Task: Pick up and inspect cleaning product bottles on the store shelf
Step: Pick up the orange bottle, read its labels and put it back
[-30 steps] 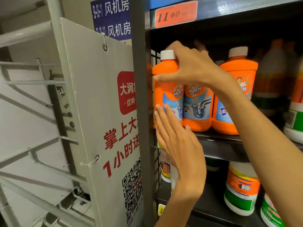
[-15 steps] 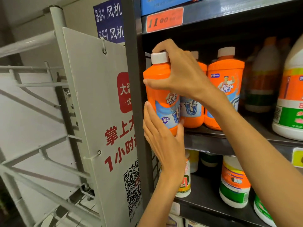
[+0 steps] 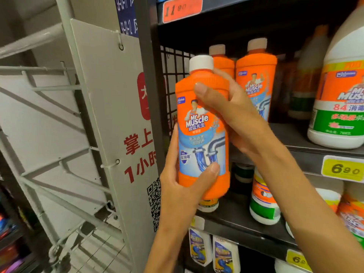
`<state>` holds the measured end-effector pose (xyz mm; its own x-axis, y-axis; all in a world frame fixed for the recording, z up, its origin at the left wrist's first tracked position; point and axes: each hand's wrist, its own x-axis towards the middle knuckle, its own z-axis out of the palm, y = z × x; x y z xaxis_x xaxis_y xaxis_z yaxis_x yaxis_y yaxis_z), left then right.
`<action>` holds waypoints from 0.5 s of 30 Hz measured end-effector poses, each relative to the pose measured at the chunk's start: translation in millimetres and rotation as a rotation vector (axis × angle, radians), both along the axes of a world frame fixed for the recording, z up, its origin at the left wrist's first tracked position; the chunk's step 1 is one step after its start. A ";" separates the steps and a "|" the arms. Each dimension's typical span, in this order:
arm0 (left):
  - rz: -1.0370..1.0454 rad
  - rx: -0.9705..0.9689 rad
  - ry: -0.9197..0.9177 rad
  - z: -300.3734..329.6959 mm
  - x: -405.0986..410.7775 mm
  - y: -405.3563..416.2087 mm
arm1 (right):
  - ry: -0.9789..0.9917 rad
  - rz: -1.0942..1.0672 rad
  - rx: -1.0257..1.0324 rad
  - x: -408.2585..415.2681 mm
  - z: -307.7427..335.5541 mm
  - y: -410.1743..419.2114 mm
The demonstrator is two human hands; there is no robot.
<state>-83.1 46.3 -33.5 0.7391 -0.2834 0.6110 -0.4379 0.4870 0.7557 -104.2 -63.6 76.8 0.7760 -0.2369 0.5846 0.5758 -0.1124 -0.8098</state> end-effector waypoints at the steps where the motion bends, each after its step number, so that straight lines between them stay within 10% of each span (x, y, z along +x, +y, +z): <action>1: -0.055 0.023 0.048 -2.5 -3.9 3.3 | 0.021 0.060 0.061 -2.3 -5.1 -1.9; 15: -0.276 0.215 0.354 -32.9 -30.6 16.1 | 0.163 0.067 0.234 -17.5 -47.7 -6.3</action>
<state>-113.7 62.5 -66.4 0.7705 -0.5896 0.2424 -0.0132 0.3654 0.9308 -121.7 -69.9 29.1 0.8736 -0.2961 0.3861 0.4356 0.1223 -0.8918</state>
